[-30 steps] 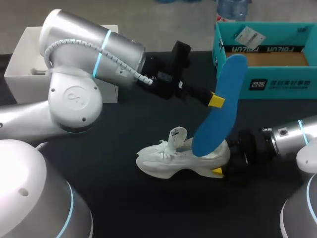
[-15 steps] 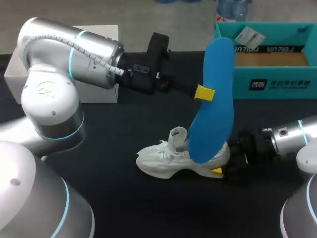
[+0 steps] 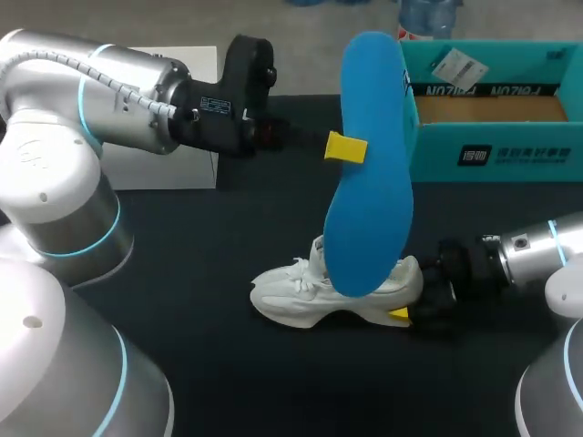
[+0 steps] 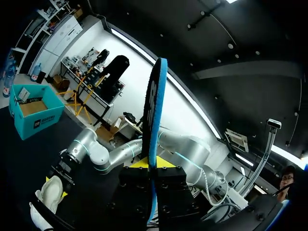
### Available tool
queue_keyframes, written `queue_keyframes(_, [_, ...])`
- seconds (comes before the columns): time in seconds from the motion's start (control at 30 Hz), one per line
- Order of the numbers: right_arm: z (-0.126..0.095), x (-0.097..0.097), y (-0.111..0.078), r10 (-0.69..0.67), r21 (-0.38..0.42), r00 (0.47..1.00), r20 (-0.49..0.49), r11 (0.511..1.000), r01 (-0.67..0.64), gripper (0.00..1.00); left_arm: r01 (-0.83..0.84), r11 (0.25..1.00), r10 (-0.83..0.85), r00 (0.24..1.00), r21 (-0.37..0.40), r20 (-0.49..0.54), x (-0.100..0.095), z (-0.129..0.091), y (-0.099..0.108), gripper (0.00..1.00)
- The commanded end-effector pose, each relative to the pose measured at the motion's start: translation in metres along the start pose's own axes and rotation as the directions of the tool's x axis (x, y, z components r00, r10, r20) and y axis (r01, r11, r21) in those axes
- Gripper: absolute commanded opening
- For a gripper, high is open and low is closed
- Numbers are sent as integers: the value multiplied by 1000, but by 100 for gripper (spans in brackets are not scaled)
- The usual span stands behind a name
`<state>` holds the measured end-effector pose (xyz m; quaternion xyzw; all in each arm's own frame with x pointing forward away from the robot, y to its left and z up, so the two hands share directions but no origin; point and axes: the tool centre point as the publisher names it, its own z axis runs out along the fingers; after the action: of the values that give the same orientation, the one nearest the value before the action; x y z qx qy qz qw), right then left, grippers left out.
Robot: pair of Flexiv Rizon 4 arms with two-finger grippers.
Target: Take the shoe out of the shoebox, open the shoe tongue, remove and reinsert the insole, then place the shoe into the shoebox
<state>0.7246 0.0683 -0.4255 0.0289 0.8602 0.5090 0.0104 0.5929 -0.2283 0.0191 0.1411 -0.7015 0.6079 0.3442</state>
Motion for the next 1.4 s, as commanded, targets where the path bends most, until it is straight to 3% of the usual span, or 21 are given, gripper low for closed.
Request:
queue_keyframes(0.03, [1,1,0,1,4,1000,1,1000,-1,0,11,1000,-11,1000,-9,-3,10,-1,0,0])
queue_keyframes(0.57, [1,1,0,1,4,1000,1,1000,-1,0,49,999,-49,999,4,-1,17,-6,17,0])
queue_keyframes(1.4, [1,1,0,1,4,1000,1,1000,-1,0,57,998,-57,998,22,9,14,-8,18,0])
